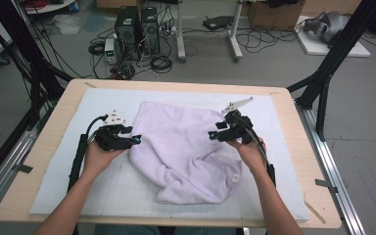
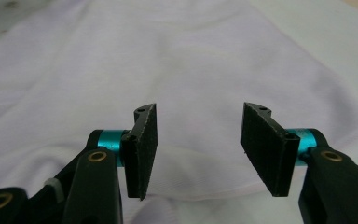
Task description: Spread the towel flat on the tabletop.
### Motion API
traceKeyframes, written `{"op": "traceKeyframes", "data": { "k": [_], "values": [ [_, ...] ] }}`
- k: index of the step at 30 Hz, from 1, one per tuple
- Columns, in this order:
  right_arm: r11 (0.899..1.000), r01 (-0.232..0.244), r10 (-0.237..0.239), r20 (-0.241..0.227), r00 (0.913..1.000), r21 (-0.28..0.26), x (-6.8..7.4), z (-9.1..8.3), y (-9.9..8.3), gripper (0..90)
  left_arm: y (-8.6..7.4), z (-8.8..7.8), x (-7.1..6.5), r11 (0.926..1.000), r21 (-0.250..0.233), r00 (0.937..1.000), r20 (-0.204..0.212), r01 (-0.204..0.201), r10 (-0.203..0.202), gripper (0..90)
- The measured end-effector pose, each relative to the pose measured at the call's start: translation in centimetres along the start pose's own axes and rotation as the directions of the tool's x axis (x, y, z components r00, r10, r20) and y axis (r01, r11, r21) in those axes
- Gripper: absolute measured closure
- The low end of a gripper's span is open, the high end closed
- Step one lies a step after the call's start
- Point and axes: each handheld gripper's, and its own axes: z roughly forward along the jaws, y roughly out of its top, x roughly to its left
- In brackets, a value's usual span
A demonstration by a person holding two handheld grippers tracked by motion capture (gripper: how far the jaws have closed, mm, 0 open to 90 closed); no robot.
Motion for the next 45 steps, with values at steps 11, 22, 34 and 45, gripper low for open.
{"op": "traceKeyframes", "data": {
  "k": [11, 22, 34, 45],
  "values": [
    [0.990, 0.122, -0.132, -0.150, 0.9798, -0.071, 7.1, -2.0, -2.6, 43.8, -2.5, -2.4, -4.1, 0.9974, -0.013, 0.9947, 0.074, -0.071, 0.072, 41.6],
    [0.971, 0.234, -0.221, -0.196, 0.9554, 0.044, 10.9, 0.3, -6.0, 55.9, -4.9, -0.5, -6.8, 0.9807, 0.100, 0.9759, 0.157, -0.168, 0.151, 61.0],
    [0.982, 0.191, -0.189, -0.140, 0.9720, -0.002, 9.2, -1.3, -3.8, 85.8, -2.9, -2.3, -5.4, 0.9940, -0.016, 0.9867, 0.121, -0.108, 0.109, 88.2],
    [0.997, 0.066, -0.067, 0.031, 0.9973, 0.027, 2.3, -1.5, -0.7, 85.8, 0.6, -1.0, -0.6, 0.9972, -0.070, 0.9996, -0.013, 0.026, -0.027, 88.2]
  ]
}}
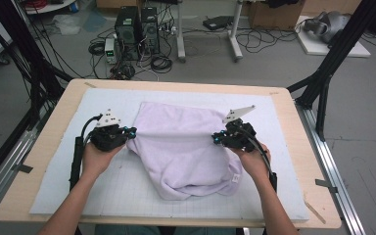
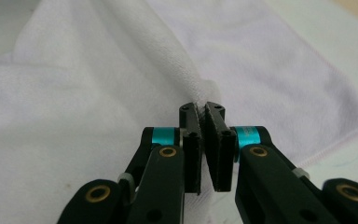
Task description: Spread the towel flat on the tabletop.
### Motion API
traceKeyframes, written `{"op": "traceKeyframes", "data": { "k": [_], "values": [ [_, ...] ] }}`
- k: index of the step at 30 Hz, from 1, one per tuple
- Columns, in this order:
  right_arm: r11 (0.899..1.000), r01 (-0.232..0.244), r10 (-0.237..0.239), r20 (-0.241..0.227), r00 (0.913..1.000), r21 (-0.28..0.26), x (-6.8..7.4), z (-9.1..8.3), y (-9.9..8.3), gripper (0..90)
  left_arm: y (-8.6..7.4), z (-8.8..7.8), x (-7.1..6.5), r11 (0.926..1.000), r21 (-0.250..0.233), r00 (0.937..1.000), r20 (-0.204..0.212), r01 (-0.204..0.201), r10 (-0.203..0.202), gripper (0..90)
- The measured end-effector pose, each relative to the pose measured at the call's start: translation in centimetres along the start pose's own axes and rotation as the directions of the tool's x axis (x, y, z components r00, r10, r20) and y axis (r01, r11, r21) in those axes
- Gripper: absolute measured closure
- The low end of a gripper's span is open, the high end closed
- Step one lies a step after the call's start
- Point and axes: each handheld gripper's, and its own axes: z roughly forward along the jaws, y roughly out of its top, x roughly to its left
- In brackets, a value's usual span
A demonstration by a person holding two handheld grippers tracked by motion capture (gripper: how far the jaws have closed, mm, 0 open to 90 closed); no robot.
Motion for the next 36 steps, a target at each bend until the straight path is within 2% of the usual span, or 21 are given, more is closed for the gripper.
{"op": "traceKeyframes", "data": {
  "k": [2, 3, 4, 6, 8, 9, 10, 13, 15, 18, 22, 27, 29, 31, 33, 35, 36],
  "values": [
    [0.999, -0.013, 0.012, 0.005, 0.9999, 0.053, -0.7, 1.8, -0.3, 85.8, -0.3, 1.2, 0.2, 0.9985, 0.054, 1.0000, -0.002, -0.002, 0.002, 86.7],
    [0.997, -0.021, 0.021, -0.001, 0.9998, 0.075, -0.9, 2.8, -0.6, 85.4, -0.6, 1.8, 0.2, 0.9961, 0.088, 1.0000, -0.003, -0.001, 0.001, 82.6],
    [0.993, -0.035, 0.036, -0.012, 0.9993, 0.110, -1.2, 3.8, -0.9, 84.6, -0.7, 2.0, 0.3, 0.9950, 0.099, 1.0000, 0.001, 0.004, -0.004, 75.2],
    [0.989, -0.053, 0.056, -0.020, 0.9982, 0.138, -1.6, 4.6, -1.4, 79.4, -0.8, 1.8, 0.4, 0.9950, 0.099, 0.9998, 0.012, 0.015, -0.017, 66.3],
    [0.992, -0.064, 0.067, -0.023, 0.9975, 0.107, -1.8, 4.2, -1.7, 73.2, -0.7, 0.9, 0.4, 0.9972, 0.070, 0.9996, 0.006, 0.027, -0.027, 59.5],
    [0.993, -0.079, 0.082, -0.029, 0.9962, 0.087, -1.7, 3.6, -1.7, 69.1, -0.6, 0.4, 0.4, 0.9983, 0.052, 0.9996, 0.007, 0.027, -0.028, 56.9],
    [0.995, -0.074, 0.076, -0.031, 0.9966, 0.060, -1.5, 2.9, -1.6, 66.3, -0.6, 0.0, 0.3, 0.9990, 0.037, 0.9996, 0.008, 0.026, -0.026, 55.5],
    [0.999, -0.041, 0.041, -0.022, 0.9989, -0.006, -0.3, 0.6, -1.4, 60.3, -0.7, -1.2, -0.4, 0.9994, 0.035, 0.9999, 0.016, -0.004, 0.003, 50.8],
    [0.999, -0.019, 0.018, -0.044, 0.9989, -0.044, 0.8, -0.6, -1.6, 58.3, -1.1, -1.7, -1.2, 0.9995, 0.021, 0.9995, 0.021, -0.025, 0.024, 49.9],
    [0.997, 0.022, -0.026, -0.065, 0.9975, -0.068, 2.5, -1.6, -2.5, 56.0, -1.7, -2.0, -2.4, 0.9989, 0.026, 0.9981, 0.049, -0.040, 0.039, 48.0],
    [0.995, 0.065, -0.072, -0.096, 0.9927, -0.074, 4.8, -2.0, -3.9, 54.1, -2.8, -1.8, -4.5, 0.9971, 0.030, 0.9926, 0.101, -0.070, 0.066, 48.3],
    [0.991, 0.121, -0.126, -0.125, 0.9842, -0.048, 7.0, -1.3, -5.5, 51.4, -4.1, -1.1, -6.6, 0.9929, 0.060, 0.9811, 0.171, -0.102, 0.091, 48.7],
    [0.991, 0.126, -0.130, -0.137, 0.9820, -0.040, 7.3, -0.8, -6.1, 50.5, -4.3, -0.6, -7.4, 0.9888, 0.088, 0.9745, 0.200, -0.121, 0.101, 47.9],
    [0.994, 0.110, -0.112, -0.147, 0.9828, -0.025, 7.4, -0.1, -6.6, 50.5, -4.4, -0.1, -8.0, 0.9829, 0.110, 0.9661, 0.229, -0.148, 0.120, 47.8],
    [0.994, 0.105, -0.104, -0.154, 0.9825, -0.003, 7.3, 0.9, -7.0, 51.0, -4.6, 0.6, -8.5, 0.9724, 0.151, 0.9589, 0.249, -0.178, 0.137, 48.0],
    [0.995, 0.103, -0.099, -0.158, 0.9824, 0.016, 7.3, 1.9, -7.1, 54.7, -5.0, 1.4, -9.0, 0.9610, 0.180, 0.9543, 0.252, -0.210, 0.161, 52.1],
    [0.995, 0.099, -0.094, -0.166, 0.9817, 0.023, 7.3, 2.2, -7.1, 58.8, -5.2, 1.4, -9.1, 0.9690, 0.149, 0.9578, 0.241, -0.197, 0.157, 53.3]
  ]
}}
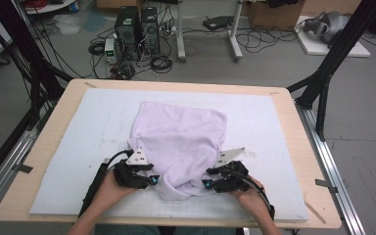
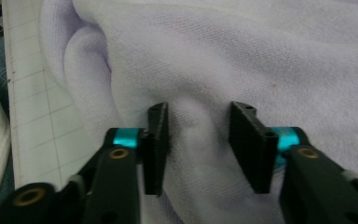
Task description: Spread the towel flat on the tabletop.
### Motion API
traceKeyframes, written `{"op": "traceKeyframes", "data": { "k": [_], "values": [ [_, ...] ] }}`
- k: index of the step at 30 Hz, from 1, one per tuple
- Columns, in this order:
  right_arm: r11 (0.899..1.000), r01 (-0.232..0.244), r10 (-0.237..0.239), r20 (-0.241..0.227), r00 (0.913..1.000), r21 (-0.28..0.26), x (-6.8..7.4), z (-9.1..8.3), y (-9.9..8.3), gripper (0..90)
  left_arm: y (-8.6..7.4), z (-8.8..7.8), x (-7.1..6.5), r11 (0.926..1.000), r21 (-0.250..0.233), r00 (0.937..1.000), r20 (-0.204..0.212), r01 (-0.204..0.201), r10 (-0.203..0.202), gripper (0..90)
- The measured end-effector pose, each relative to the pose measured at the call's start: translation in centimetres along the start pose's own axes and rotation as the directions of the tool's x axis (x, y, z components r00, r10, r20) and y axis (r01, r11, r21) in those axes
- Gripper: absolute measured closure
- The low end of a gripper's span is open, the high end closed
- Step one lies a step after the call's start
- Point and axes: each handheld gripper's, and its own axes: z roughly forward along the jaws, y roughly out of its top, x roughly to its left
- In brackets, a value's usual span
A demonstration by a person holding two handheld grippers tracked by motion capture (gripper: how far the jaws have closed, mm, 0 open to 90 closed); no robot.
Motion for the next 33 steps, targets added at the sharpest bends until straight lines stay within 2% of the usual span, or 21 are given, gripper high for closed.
{"op": "traceKeyframes", "data": {
  "k": [4, 5, 8, 11, 13, 15, 18, 20, 22, 24, 26, 28, 30, 33],
  "values": [
    [1.000, 0.023, -0.023, -0.006, 0.9997, 0.003, 0.3, 0.0, 0.5, 78.4, 0.0, -0.2, 0.0, 0.9998, -0.016, 0.9999, 0.008, -0.010, 0.010, 83.1],
    [1.000, 0.030, -0.030, -0.005, 0.9995, 0.003, 0.4, -0.1, 0.6, 81.0, 0.0, -0.3, 0.0, 0.9998, -0.014, 0.9998, 0.011, -0.016, 0.016, 85.2],
    [0.999, 0.038, -0.038, -0.006, 0.9992, -0.016, 0.7, -0.9, 1.3, 83.3, 0.0, -1.4, 0.3, 0.9992, -0.040, 0.9999, 0.014, -0.005, 0.005, 86.9],
    [0.997, 0.055, -0.056, -0.008, 0.9984, -0.058, 0.8, -2.1, 2.2, 83.7, 0.5, -3.5, 0.8, 0.9947, -0.102, 0.9999, -0.001, 0.013, -0.013, 87.2],
    [0.994, 0.070, -0.070, 0.004, 0.9976, -0.087, 0.8, -3.3, 3.3, 83.7, 1.2, -5.4, 1.6, 0.9883, -0.151, 0.9994, -0.024, 0.022, -0.026, 87.3],
    [0.991, 0.080, -0.078, 0.024, 0.9967, -0.104, 0.5, -4.1, 4.2, 83.9, 1.9, -6.7, 2.4, 0.9846, -0.173, 0.9978, -0.057, 0.023, -0.034, 87.2],
    [0.990, 0.081, -0.073, 0.070, 0.9949, -0.114, -0.7, -4.8, 5.8, 83.9, 3.0, -7.6, 3.9, 0.9794, -0.199, 0.9924, -0.111, 0.030, -0.053, 87.2],
    [0.991, 0.060, -0.050, 0.087, 0.9949, -0.115, -1.8, -4.7, 6.4, 83.9, 3.7, -7.0, 5.3, 0.9796, -0.195, 0.9862, -0.146, 0.048, -0.077, 87.2],
    [0.994, 0.025, -0.014, 0.104, 0.9945, -0.103, -3.5, -4.0, 6.9, 83.9, 4.1, -5.8, 6.4, 0.9801, -0.185, 0.9822, -0.157, 0.073, -0.103, 87.2],
    [0.997, 0.010, -0.001, 0.125, 0.9921, -0.070, -4.9, -3.0, 7.1, 83.9, 4.2, -3.9, 7.6, 0.9821, -0.157, 0.9778, -0.164, 0.104, -0.130, 87.1],
    [0.998, -0.055, 0.059, 0.116, 0.9915, -0.043, -6.8, -1.6, 6.7, 83.8, 4.1, -2.4, 8.3, 0.9856, -0.125, 0.9757, -0.172, 0.115, -0.135, 87.0],
    [0.994, -0.107, 0.108, 0.099, 0.9892, -0.019, -8.3, -0.3, 6.0, 83.4, 3.7, -0.8, 9.0, 0.9867, -0.078, 0.9737, -0.168, 0.143, -0.154, 86.2],
    [0.991, -0.135, 0.135, 0.088, 0.9869, -0.002, -9.0, 0.5, 5.6, 82.1, 3.5, 0.0, 9.3, 0.9887, -0.036, 0.9741, -0.170, 0.145, -0.149, 83.2],
    [0.989, -0.144, 0.145, 0.087, 0.9856, -0.014, -9.1, 0.5, 5.5, 74.3, 3.5, -0.5, 9.3, 0.9872, -0.042, 0.9725, -0.170, 0.154, -0.159, 70.9]
  ]
}}
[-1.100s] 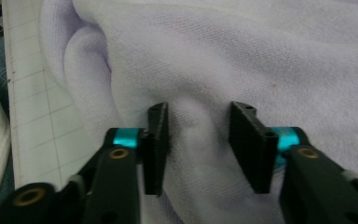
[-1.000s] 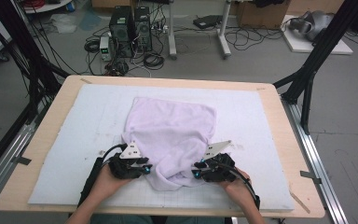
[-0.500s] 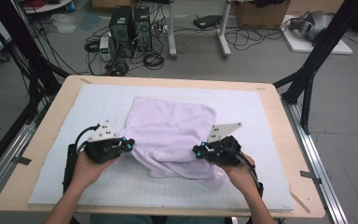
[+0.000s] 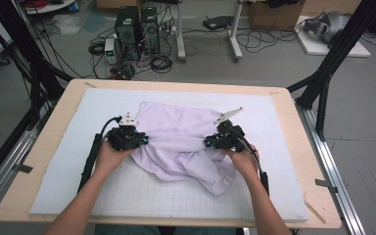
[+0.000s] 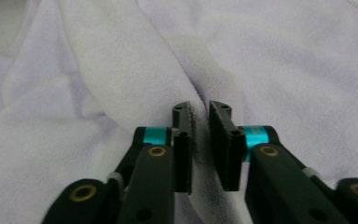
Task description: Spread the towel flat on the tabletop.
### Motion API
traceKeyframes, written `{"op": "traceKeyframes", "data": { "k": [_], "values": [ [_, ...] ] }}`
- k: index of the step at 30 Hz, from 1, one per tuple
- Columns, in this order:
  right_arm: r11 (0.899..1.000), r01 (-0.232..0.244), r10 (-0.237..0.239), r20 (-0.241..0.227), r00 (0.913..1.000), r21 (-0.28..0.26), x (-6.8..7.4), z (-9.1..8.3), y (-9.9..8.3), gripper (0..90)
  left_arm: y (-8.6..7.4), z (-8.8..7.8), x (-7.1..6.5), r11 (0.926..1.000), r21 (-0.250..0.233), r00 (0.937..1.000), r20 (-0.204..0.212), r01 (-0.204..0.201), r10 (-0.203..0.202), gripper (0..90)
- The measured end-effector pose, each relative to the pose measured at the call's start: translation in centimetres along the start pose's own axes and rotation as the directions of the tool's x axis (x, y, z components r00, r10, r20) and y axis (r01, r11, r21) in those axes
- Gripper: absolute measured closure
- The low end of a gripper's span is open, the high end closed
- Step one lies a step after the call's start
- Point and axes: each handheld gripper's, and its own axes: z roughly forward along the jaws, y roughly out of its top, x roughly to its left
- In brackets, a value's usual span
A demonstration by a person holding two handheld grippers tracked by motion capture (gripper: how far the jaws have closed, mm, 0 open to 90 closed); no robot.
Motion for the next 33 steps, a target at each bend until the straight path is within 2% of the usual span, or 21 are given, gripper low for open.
{"op": "traceKeyframes", "data": {
  "k": [3, 6, 9, 12, 14, 17, 18, 20, 23, 25, 29, 31, 33],
  "values": [
    [0.999, 0.015, -0.015, 0.008, 0.9999, -0.043, 0.6, -1.4, 0.0, 66.9, 0.2, -1.8, -0.4, 0.9988, -0.049, 1.0000, 0.005, 0.005, -0.005, 61.4],
    [0.995, 0.045, -0.043, 0.019, 0.9989, -0.087, 1.7, -3.3, -0.2, 62.6, 0.0, -3.7, -1.2, 0.9947, -0.102, 0.9999, 0.010, -0.010, 0.011, 57.7],
    [0.990, 0.076, -0.074, 0.027, 0.9969, -0.115, 3.3, -4.8, -1.0, 59.8, -0.6, -4.9, -2.3, 0.9938, -0.109, 0.9996, 0.015, -0.022, 0.023, 52.9],
    [0.987, 0.103, -0.101, 0.022, 0.9947, -0.127, 4.7, -5.5, -2.0, 58.3, -1.7, -5.4, -3.9, 0.9920, -0.121, 0.9986, 0.033, -0.037, 0.042, 49.6],
    [0.984, 0.116, -0.116, 0.011, 0.9932, -0.133, 5.6, -5.5, -2.9, 57.2, -2.2, -5.2, -4.8, 0.9924, -0.113, 0.9971, 0.053, -0.048, 0.054, 47.7],
    [0.985, 0.126, -0.126, 0.005, 0.9920, -0.115, 6.3, -5.2, -4.0, 55.8, -3.0, -4.6, -6.4, 0.9927, -0.102, 0.9929, 0.093, -0.064, 0.074, 47.4],
    [0.986, 0.122, -0.124, -0.011, 0.9923, -0.114, 6.3, -5.0, -4.3, 55.7, -3.2, -4.3, -6.9, 0.9922, -0.100, 0.9913, 0.100, -0.075, 0.085, 47.4],
    [0.989, 0.115, -0.117, -0.016, 0.9930, -0.094, 6.4, -4.6, -5.1, 55.3, -3.4, -3.8, -7.6, 0.9924, -0.099, 0.9882, 0.126, -0.074, 0.086, 47.7],
    [0.991, 0.094, -0.098, -0.039, 0.9944, -0.094, 6.4, -4.3, -6.1, 54.3, -3.5, -3.0, -8.6, 0.9927, -0.093, 0.9831, 0.159, -0.077, 0.091, 48.8],
    [0.991, 0.089, -0.094, -0.046, 0.9945, -0.097, 6.5, -4.3, -6.6, 54.1, -3.5, -2.5, -9.3, 0.9918, -0.077, 0.9778, 0.176, -0.102, 0.114, 49.4],
    [0.992, 0.098, -0.103, -0.050, 0.9934, -0.082, 6.8, -3.8, -7.0, 53.8, -3.4, -1.3, -10.3, 0.9883, -0.039, 0.9722, 0.178, -0.148, 0.152, 54.3],
    [0.993, 0.099, -0.102, -0.054, 0.9933, -0.056, 6.9, -3.2, -7.1, 53.9, -3.4, -0.5, -10.5, 0.9864, 0.006, 0.9722, 0.170, -0.164, 0.161, 56.7],
    [0.993, 0.110, -0.112, -0.053, 0.9923, -0.038, 6.9, -2.6, -7.2, 57.6, -3.6, -0.1, -10.7, 0.9837, 0.027, 0.9680, 0.184, -0.178, 0.170, 64.9]
  ]
}}
